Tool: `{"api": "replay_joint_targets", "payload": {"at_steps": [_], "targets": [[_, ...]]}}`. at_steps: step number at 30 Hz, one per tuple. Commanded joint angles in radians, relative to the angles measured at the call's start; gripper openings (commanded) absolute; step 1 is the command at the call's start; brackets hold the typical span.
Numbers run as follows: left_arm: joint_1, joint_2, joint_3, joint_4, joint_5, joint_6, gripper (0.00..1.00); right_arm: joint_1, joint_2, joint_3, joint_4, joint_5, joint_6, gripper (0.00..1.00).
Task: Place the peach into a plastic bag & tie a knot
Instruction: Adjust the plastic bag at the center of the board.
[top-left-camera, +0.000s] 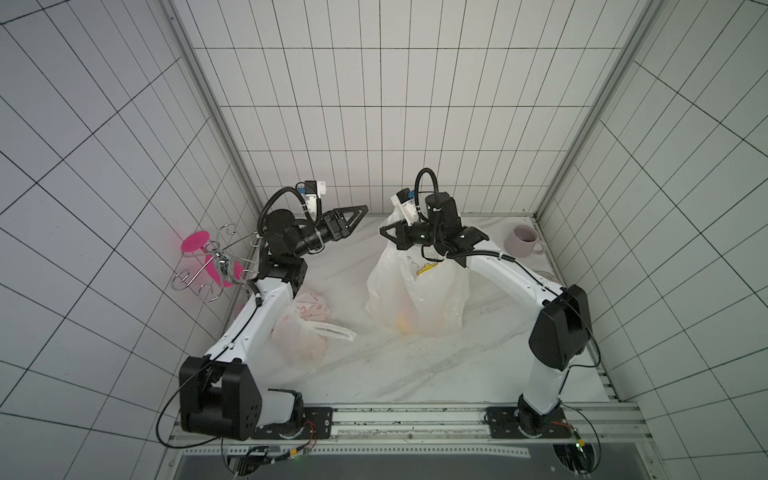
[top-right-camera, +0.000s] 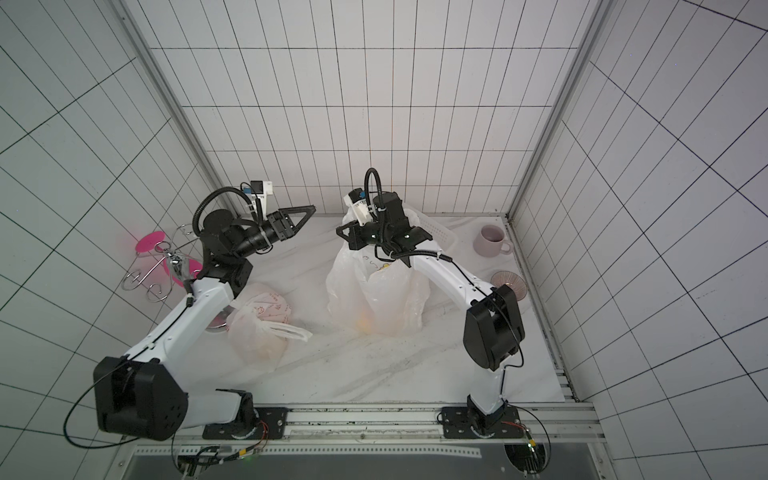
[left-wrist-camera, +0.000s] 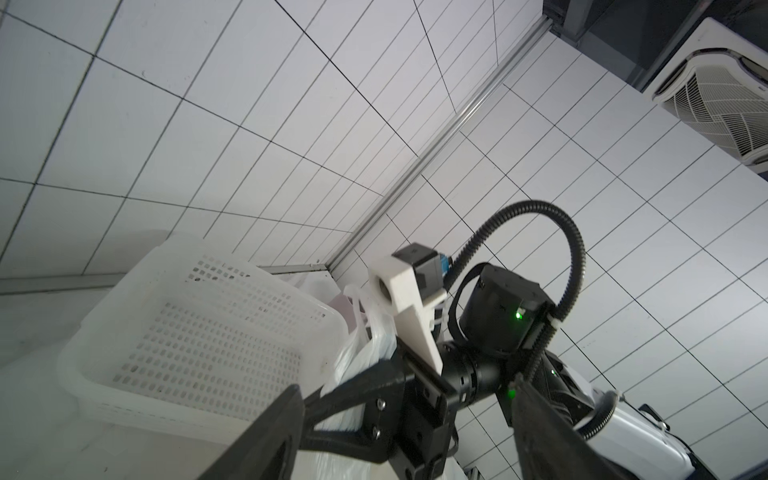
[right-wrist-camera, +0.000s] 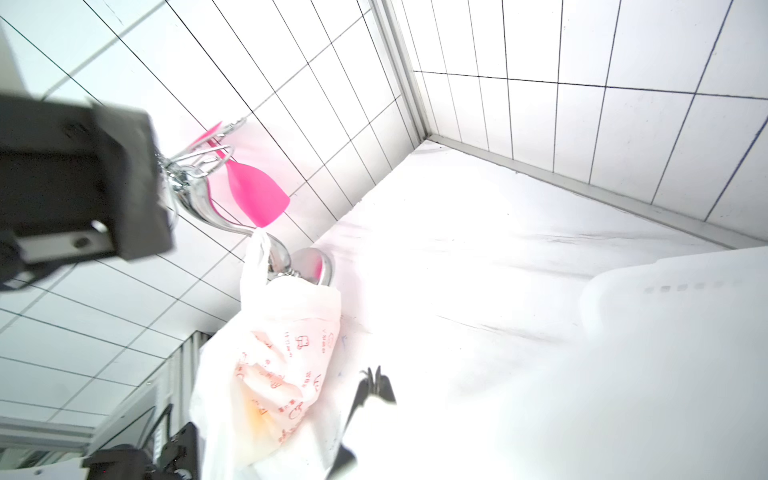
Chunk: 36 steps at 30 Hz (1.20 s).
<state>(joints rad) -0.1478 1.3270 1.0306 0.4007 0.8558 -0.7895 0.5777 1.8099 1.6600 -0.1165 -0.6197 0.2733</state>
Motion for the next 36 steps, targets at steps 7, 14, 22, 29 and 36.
{"api": "replay_joint_targets", "payload": {"at_steps": [7,14,22,29,36], "targets": [[-0.193,-0.012,-0.206,0.131,-0.026,0.358,0.96,-0.024,-0.110,-0.095,0.161,-0.272,0.250,0.05],[-0.248,0.056,-0.194,0.310,-0.050,0.304,0.97,-0.023,-0.116,-0.140,0.284,-0.324,0.399,0.07],[-0.308,0.147,-0.225,0.599,-0.156,0.215,0.93,0.011,-0.096,-0.190,0.547,-0.331,0.687,0.07],[-0.336,0.200,-0.259,0.786,-0.185,0.133,0.66,0.018,-0.072,-0.180,0.645,-0.339,0.843,0.15],[-0.337,0.174,-0.274,0.680,-0.213,0.155,0.01,-0.008,-0.091,-0.175,0.497,-0.333,0.807,0.33]]}}
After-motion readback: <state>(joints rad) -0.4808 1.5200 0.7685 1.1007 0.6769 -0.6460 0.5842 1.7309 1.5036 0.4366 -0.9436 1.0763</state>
